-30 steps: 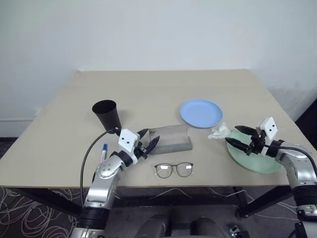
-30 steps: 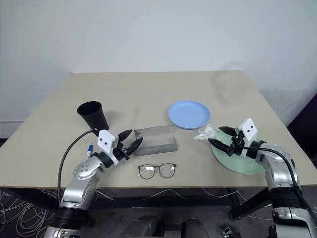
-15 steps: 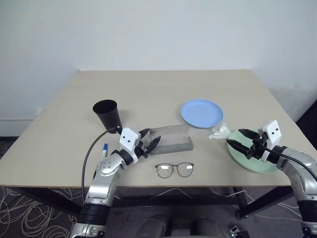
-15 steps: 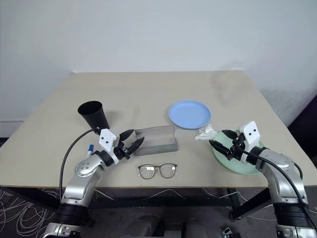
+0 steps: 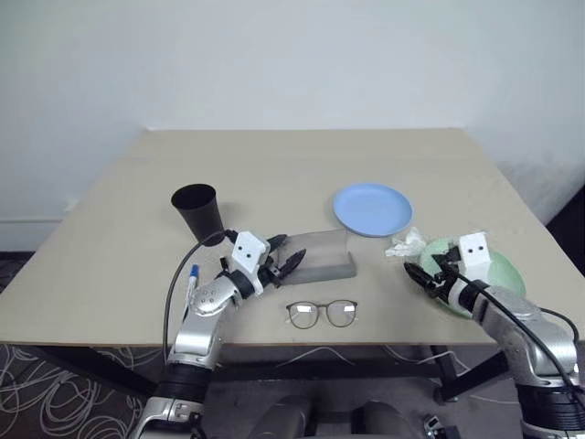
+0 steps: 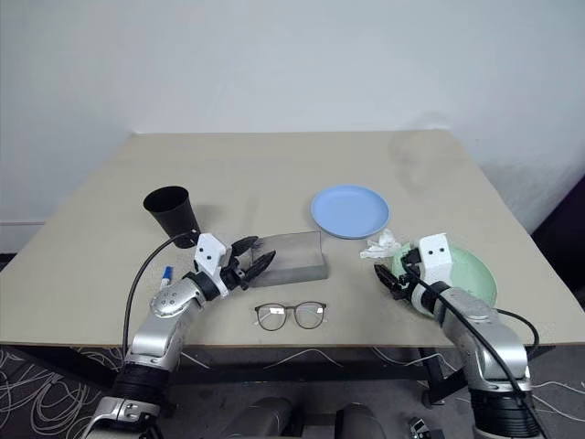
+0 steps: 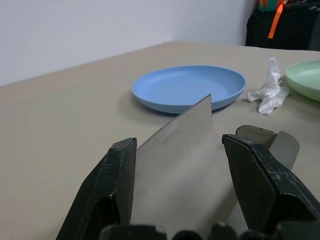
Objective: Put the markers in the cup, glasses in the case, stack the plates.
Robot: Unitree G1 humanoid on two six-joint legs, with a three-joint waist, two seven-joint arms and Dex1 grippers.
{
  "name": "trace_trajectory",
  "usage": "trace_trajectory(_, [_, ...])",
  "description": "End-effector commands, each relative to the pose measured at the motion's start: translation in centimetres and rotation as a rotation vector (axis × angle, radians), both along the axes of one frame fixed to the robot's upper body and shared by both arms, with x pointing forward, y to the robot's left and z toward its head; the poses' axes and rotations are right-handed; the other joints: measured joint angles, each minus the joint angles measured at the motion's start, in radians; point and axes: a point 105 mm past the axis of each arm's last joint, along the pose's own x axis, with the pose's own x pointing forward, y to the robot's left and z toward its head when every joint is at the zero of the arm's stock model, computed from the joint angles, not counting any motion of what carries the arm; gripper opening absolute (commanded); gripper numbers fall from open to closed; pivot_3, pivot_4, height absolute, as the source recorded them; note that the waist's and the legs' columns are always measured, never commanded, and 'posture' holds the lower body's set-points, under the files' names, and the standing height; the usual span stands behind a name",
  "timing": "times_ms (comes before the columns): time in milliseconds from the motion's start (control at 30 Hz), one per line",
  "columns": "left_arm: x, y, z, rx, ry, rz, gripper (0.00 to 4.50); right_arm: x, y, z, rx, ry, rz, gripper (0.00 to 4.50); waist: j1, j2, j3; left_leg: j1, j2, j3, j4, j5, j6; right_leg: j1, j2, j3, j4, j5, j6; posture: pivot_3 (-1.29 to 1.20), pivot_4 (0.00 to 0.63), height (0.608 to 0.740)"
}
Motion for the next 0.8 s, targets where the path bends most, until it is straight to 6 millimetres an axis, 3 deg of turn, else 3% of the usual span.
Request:
trace_trajectory(33, [0.5,0.0,1.6,-0.002,-0.065,-0.007,2.85,0.8,0.0,0.5,-0.036,-0.039,-0.046,3.79,0.000,0.000,0.000,0.000,0.000,0.000,0.000,0.000,0.000,0.000,0.000,0.000,0.000,0.000,0.000,0.00,0.000,0.736])
trace_trajectory(400, [0.3,-0.6,1.7,-0.006,-0.067,-0.036,2.85,1.6,-0.3,-0.4,-0.183,-0.077,-0.086,3.79,0.000,0.000,0.000,0.001,0.000,0.000,0.000,0.000,0.000,0.001,0.000,0.000,0.000,0.000,0.000,0.00,0.000,0.736])
trace_trajectory(800, [-1.8,-1.7,2.7,-0.027,-0.018,-0.229,2.85,1.7,-0.5,0.2,-0.252,-0.060,-0.120,3.79,0.000,0.000,0.000,0.001,0.000,0.000,0.000,0.000,0.000,0.001,0.001,0.000,0.000,0.000,0.000,0.00,0.000,0.736])
